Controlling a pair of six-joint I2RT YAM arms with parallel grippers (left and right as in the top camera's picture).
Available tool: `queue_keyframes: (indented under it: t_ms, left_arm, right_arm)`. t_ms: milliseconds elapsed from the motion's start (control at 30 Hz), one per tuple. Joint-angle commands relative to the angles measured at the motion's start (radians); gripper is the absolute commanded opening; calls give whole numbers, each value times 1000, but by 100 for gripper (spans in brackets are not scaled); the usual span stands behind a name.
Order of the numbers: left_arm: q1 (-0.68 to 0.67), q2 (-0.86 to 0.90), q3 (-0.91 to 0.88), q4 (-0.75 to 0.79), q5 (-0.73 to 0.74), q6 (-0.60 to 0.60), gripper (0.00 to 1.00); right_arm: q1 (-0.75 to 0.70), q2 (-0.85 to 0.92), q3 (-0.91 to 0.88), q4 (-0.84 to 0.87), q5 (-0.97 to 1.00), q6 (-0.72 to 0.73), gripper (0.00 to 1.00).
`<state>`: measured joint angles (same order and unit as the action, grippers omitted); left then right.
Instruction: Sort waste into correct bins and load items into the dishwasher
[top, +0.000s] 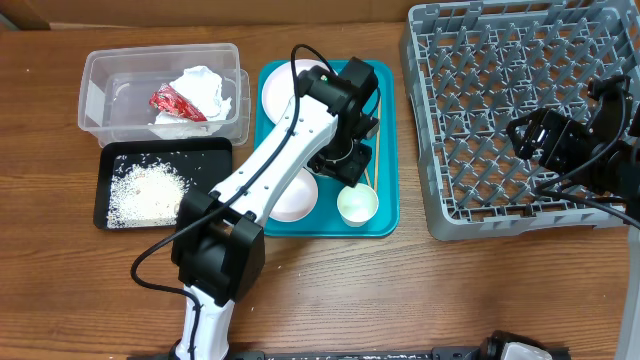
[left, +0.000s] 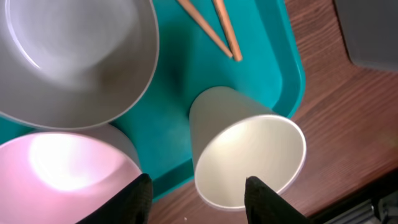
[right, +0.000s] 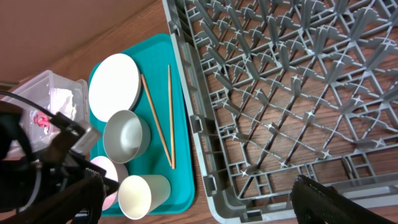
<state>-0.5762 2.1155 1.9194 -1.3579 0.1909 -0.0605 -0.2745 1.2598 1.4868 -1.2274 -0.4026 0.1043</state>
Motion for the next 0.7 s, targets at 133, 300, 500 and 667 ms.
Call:
queue_keyframes:
  t_ms: [133, 300, 500, 667]
  left_arm:
    - [-2, 0, -134, 98, 92, -26, 37]
    - [-2, 0, -144, 113, 92, -26, 24]
    - [-10, 0, -167, 144, 92, -29, 24]
    - [-13, 0, -198, 170, 90, -45, 10]
  right_arm:
    - [-2, -1, 18, 2, -2, -3, 98]
    - [-2, -1, 18, 2, -2, -3, 98]
    - [-2, -1, 18, 2, -2, -3, 98]
    - [-2, -1, 18, 2, -2, -3, 98]
